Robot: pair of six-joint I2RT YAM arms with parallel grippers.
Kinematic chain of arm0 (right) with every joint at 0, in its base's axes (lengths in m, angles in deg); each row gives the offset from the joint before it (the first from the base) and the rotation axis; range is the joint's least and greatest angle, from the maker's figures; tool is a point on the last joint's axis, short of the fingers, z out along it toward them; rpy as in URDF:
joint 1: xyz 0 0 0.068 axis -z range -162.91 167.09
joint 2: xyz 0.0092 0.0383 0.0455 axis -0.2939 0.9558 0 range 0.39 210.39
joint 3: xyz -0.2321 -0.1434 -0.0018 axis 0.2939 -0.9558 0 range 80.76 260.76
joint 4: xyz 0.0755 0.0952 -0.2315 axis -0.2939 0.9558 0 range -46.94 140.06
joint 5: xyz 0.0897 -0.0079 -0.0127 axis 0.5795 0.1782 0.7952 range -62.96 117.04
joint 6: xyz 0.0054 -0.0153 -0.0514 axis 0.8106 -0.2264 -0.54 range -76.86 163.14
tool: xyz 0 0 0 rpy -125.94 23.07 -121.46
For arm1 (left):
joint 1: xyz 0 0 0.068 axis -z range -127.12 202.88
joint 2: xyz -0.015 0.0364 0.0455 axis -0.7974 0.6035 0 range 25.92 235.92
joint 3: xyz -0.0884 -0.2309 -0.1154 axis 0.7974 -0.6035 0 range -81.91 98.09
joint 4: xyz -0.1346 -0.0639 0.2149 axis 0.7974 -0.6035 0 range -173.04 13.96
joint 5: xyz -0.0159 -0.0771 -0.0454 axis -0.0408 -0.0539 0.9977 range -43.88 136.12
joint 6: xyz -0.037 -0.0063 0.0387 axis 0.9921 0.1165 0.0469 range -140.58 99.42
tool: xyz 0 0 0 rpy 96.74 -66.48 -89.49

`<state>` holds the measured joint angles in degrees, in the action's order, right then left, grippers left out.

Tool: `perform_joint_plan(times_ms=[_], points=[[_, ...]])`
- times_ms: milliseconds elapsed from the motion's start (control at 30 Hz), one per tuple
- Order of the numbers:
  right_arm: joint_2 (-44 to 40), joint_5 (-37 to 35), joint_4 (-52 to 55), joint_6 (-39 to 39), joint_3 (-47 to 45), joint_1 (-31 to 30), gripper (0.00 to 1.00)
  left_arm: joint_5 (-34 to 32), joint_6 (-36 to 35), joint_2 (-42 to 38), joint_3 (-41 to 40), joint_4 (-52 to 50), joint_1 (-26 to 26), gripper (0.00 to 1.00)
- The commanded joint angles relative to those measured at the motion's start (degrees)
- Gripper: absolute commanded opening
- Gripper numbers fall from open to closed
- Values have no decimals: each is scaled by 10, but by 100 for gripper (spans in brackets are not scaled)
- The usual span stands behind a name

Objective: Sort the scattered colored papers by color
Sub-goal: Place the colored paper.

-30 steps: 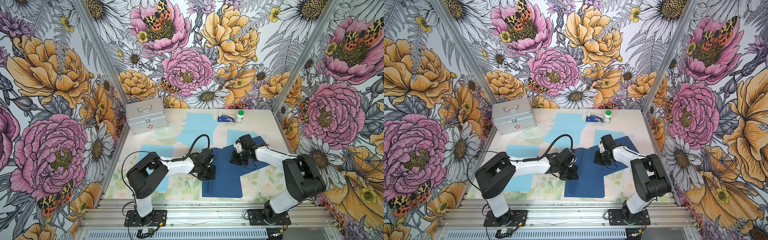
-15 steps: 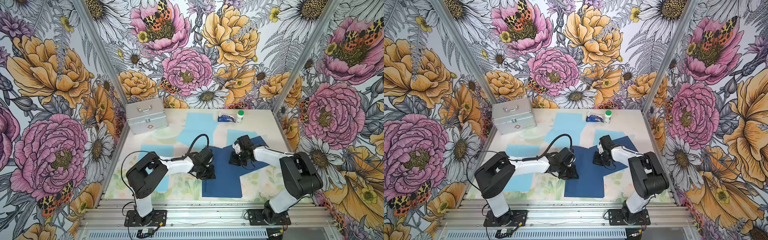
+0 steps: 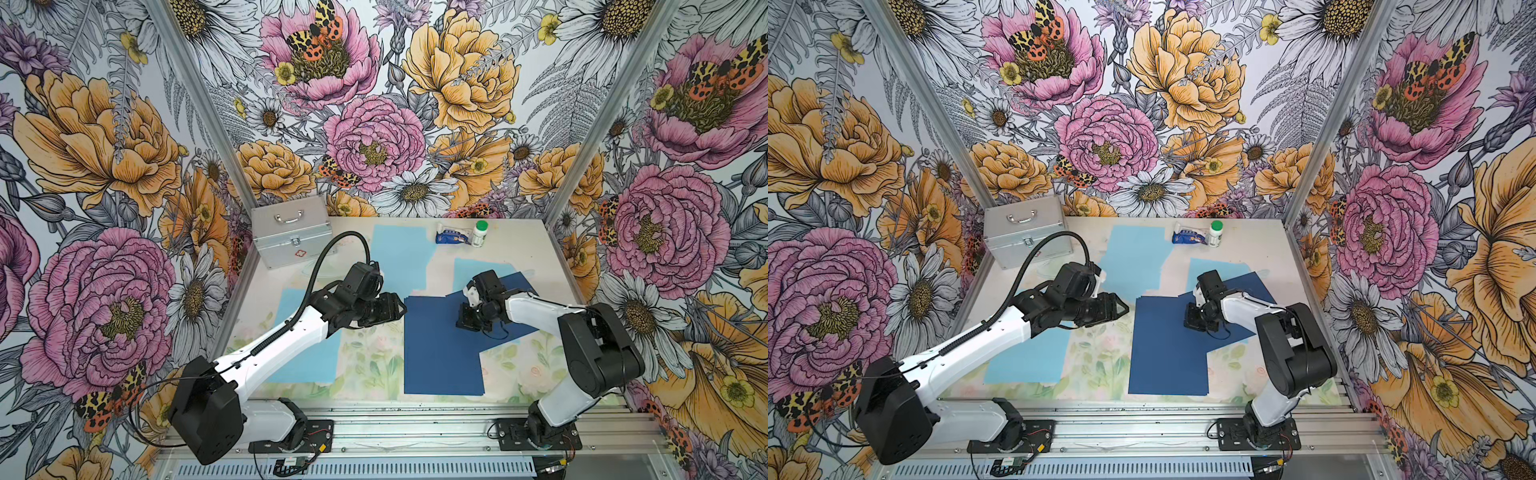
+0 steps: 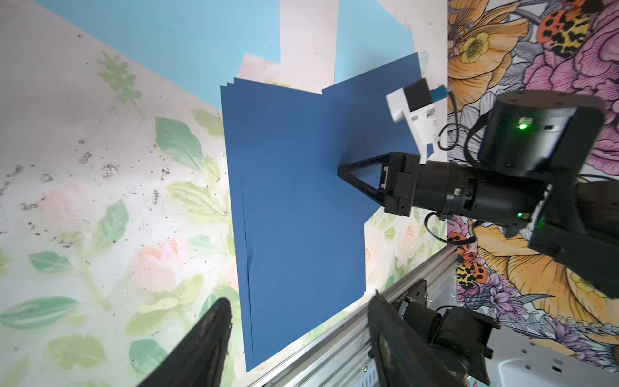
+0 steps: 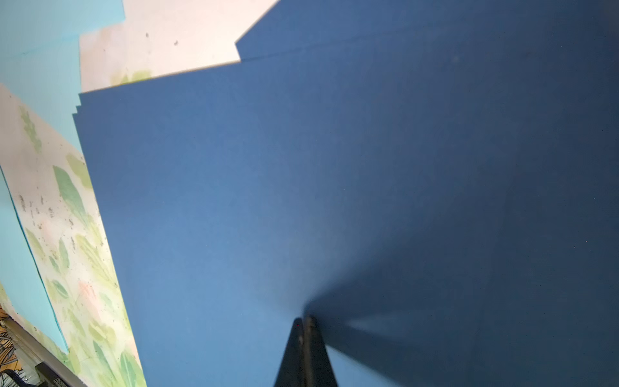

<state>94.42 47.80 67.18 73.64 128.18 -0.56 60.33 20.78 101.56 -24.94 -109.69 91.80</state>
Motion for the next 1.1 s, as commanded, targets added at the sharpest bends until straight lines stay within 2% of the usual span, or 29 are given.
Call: perform_joint_plan(times_ms=[0, 233, 600, 700, 767, 800, 933, 1067], points=[[27, -12, 1, 6, -10, -12, 0, -39, -4, 48, -19, -5, 21, 71], [11, -15, 1, 17, -6, -17, 0, -40, 23, 136, -19, 65, 58, 77], [-105, -57, 40, 13, -4, -13, 0, -21, 47, 200, -44, 129, 71, 79], [-114, -83, 59, 2, -7, 10, 3, -28, 44, 208, -38, 128, 73, 79], [-122, -79, 64, -4, -13, 37, 6, -37, 35, 201, -26, 127, 72, 83], [-129, -78, 66, -5, -17, 52, 11, -41, 29, 199, -16, 126, 72, 87], [-179, -88, 78, 1, -28, 127, 52, -47, -24, 220, 63, 121, 71, 98], [-212, -96, 101, 7, -27, 191, 81, -13, -76, 311, 180, 119, 57, 98]])
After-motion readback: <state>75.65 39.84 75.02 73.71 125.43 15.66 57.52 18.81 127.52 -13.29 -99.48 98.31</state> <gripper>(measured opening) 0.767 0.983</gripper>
